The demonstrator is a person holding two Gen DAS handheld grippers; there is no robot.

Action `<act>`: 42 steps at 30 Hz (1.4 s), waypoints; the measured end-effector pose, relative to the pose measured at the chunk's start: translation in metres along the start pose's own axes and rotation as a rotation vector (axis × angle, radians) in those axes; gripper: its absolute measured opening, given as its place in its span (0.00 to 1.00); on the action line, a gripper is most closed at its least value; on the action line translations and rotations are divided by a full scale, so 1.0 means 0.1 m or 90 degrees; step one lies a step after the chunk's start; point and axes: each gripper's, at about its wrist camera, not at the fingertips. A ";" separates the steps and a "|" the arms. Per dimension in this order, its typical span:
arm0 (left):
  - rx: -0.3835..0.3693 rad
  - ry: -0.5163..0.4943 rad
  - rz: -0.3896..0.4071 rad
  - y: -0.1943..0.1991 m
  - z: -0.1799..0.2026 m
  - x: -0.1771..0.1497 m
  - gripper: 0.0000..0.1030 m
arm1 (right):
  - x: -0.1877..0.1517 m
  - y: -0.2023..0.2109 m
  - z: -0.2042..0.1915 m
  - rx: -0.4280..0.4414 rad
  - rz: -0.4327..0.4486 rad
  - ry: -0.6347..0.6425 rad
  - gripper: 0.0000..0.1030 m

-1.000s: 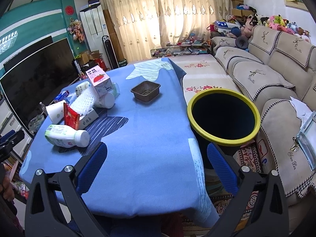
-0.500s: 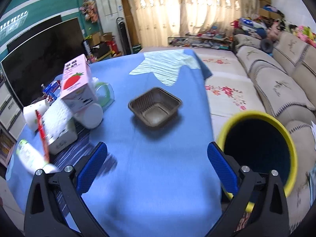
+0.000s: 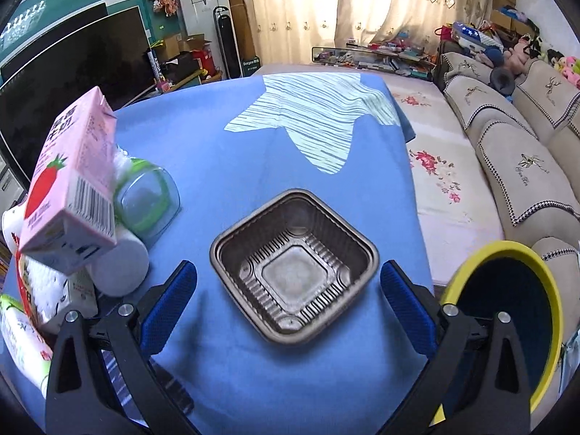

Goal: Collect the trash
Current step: 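Reach the right tool to the brown plastic tray and grasp it, then carry the tray over the yellow bin and open the right tool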

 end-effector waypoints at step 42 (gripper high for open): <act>-0.043 -0.025 -0.048 -0.11 0.36 -0.19 0.96 | -0.91 0.52 1.92 -0.175 -0.008 -0.229 0.81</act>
Point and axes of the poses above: each gripper's, at about its wrist camera, not at the fingertips, and y roughly against the way its jaws point, z to its right, x to its top, and after that the axes turned 2 degrees about x, right-handed
